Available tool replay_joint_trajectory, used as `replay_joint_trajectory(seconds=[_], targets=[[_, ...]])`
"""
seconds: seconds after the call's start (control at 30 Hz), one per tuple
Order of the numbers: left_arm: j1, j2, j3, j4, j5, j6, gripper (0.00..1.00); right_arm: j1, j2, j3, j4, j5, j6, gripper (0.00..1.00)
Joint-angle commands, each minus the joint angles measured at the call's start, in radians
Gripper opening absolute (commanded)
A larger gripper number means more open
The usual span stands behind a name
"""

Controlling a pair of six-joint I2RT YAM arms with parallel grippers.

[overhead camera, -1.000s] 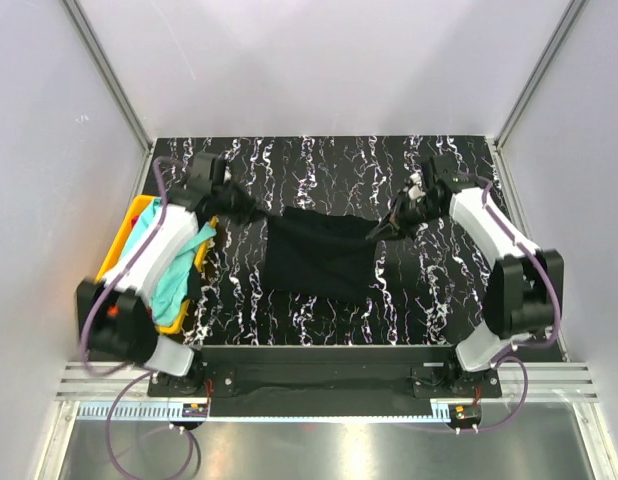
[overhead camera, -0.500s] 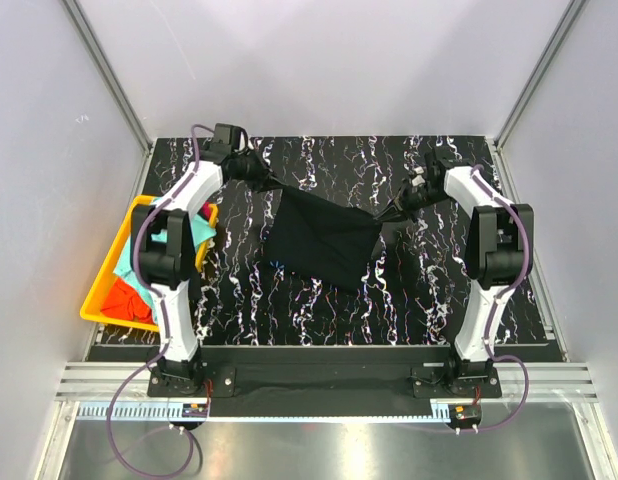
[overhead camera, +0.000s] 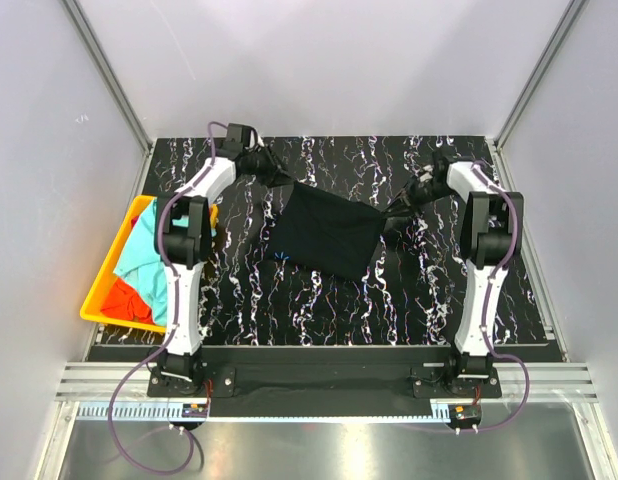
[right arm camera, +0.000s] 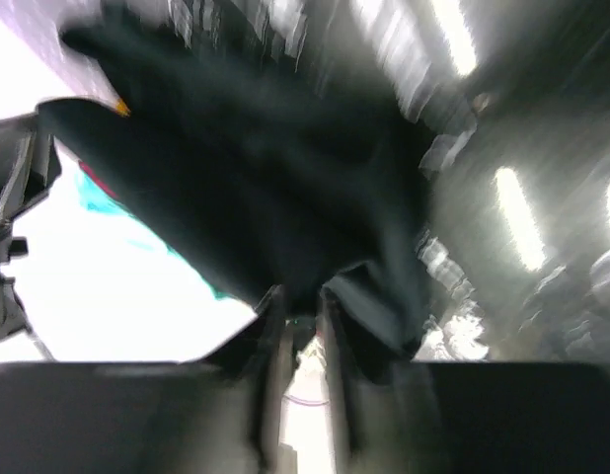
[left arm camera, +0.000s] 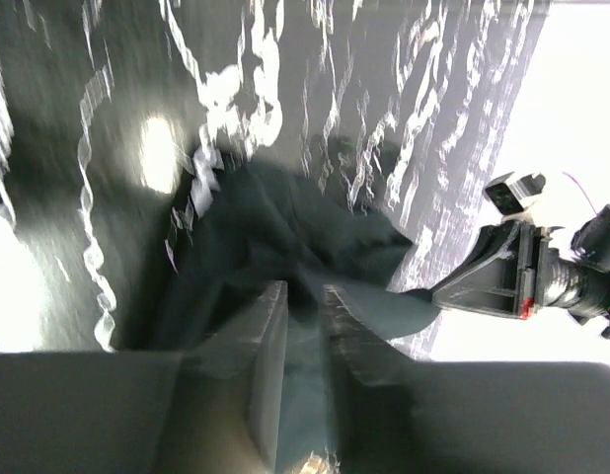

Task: Fold and stack the t-shirts
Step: Fold the tshirt

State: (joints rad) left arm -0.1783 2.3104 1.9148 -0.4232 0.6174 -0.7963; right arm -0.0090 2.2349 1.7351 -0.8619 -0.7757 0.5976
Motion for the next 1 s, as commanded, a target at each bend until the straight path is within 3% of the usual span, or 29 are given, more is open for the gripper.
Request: replay_joint_trajectory(seconds=[0.0, 0.1, 0.13, 0.2, 0.3, 0.43, 0.6, 0.8, 0.97], targets=[[0.011, 0.039, 0.137, 0.090, -0.070, 0.092, 0.36, -0.074, 0.100, 0.131, 0.027, 0.067, -0.042, 0.30], [0.022, 0.020, 0.173, 0.077, -0.087, 0.133, 0.45, -0.112, 0.190, 0.340, -0.044, 0.128, -0.122, 0.50], [0.022, -0.006, 0.158, 0.074, -0.096, 0.155, 0.48, -0.114, 0.206, 0.463, -0.148, 0.154, -0.151, 0.57], [0.017, -0.122, 0.069, 0.069, -0.125, 0.239, 0.49, -0.111, 0.189, 0.529, -0.218, 0.242, -0.219, 0.70], [0.013, -0.265, -0.103, 0.070, -0.139, 0.304, 0.51, -0.106, 0.079, 0.439, -0.226, 0.221, -0.260, 0.71], [0.005, -0.376, -0.327, 0.077, -0.096, 0.365, 0.52, -0.063, -0.165, 0.094, -0.062, 0.191, -0.233, 0.77], [-0.006, -0.442, -0.519, 0.112, -0.036, 0.427, 0.52, 0.073, -0.300, -0.199, 0.105, 0.115, -0.154, 0.71], [-0.009, -0.436, -0.669, 0.230, 0.018, 0.437, 0.52, 0.136, -0.376, -0.383, 0.159, 0.107, -0.171, 0.75], [-0.015, -0.437, -0.773, 0.265, 0.050, 0.370, 0.50, 0.136, -0.391, -0.437, 0.161, 0.145, -0.190, 0.75]])
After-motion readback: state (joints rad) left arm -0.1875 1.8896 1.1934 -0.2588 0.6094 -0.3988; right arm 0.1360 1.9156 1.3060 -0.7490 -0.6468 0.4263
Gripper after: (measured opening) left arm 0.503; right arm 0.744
